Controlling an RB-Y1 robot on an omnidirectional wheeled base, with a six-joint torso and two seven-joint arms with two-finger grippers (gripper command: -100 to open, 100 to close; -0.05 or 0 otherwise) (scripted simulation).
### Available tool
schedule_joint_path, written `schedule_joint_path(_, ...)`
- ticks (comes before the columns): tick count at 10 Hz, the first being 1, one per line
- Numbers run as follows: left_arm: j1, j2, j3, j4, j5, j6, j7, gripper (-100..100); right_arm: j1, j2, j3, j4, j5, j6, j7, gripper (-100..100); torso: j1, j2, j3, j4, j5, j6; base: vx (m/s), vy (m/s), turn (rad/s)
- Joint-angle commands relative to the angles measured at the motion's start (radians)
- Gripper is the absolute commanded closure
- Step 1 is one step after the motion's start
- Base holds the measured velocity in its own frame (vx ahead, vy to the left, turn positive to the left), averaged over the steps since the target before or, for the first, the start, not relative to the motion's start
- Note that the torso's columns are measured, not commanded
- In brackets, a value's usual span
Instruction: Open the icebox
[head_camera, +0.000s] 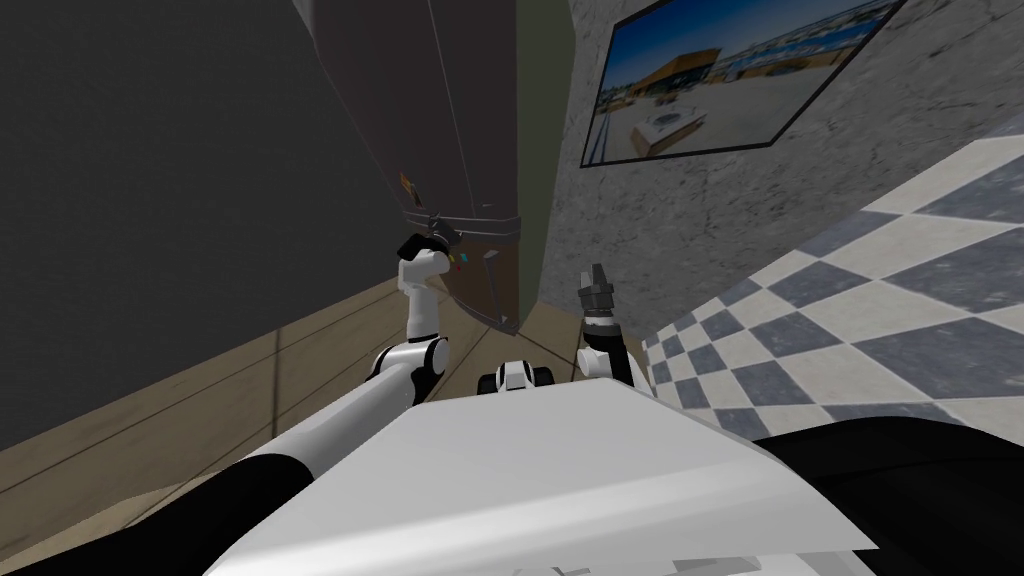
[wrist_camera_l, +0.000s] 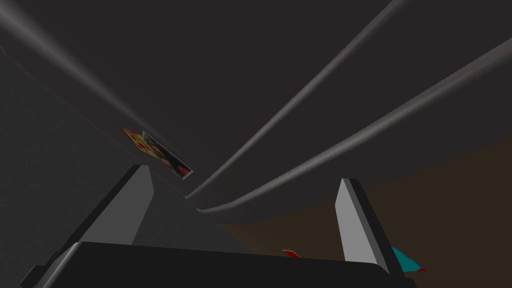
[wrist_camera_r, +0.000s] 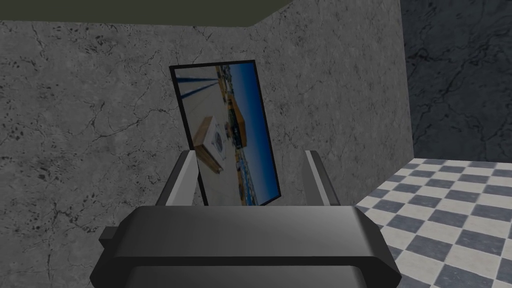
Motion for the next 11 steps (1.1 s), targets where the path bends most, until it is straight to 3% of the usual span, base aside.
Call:
schedule_joint_path(1, -0.079, -0.027, 0.017, 0.052, 0.007, 0.048, 0.024, -100, 0.0, 0.0, 0.0, 0.0, 0.0, 0.0, 0.0, 0, 0.0, 0.0, 0.0, 0.0, 0.0, 0.0, -0.042, -0.037, 0.079)
schedule_joint_path(5, -0.184, -0.099, 0.04, 0.121, 0.021, 0.116, 0.056, -100, 0.0, 0.0, 0.0, 0.0, 0.0, 0.0, 0.0, 0, 0.0, 0.0, 0.0, 0.0, 0.0, 0.0, -0.049, -0.038, 0.063)
schedule_joint_path(6, -0.202, -0.123, 0.044, 0.132, 0.023, 0.127, 0.062, -100, 0.0, 0.0, 0.0, 0.0, 0.0, 0.0, 0.0, 0, 0.0, -0.001, 0.0, 0.0, 0.0, 0.0, -0.038, -0.025, 0.044)
schedule_joint_path(7, -0.202, -0.123, 0.044, 0.132, 0.023, 0.127, 0.062, -100, 0.0, 0.0, 0.0, 0.0, 0.0, 0.0, 0.0, 0, 0.001, -0.001, 0.0, 0.0, 0.0, 0.0, -0.025, -0.016, 0.01)
schedule_joint_path(8, -0.225, -0.17, 0.049, 0.145, 0.026, 0.142, 0.069, -100, 0.0, 0.0, 0.0, 0.0, 0.0, 0.0, 0.0, 0, 0.001, -0.001, -0.001, 0.0, 0.0, 0.0, -0.02, -0.012, 0.029)
schedule_joint_path(10, -0.218, -0.164, 0.047, 0.144, 0.028, 0.135, 0.066, -100, 0.0, 0.0, 0.0, 0.0, 0.0, 0.0, 0.0, 0, 0.0, -0.001, -0.001, 0.0, 0.0, 0.0, -0.007, -0.005, 0.01)
schedule_joint_path(11, -0.236, -0.159, 0.054, 0.137, 0.021, 0.16, 0.075, -100, 0.0, 0.0, 0.0, 0.0, 0.0, 0.0, 0.0, 0, 0.001, -0.001, -0.001, 0.0, 0.0, 0.0, 0.088, -0.048, -0.004)
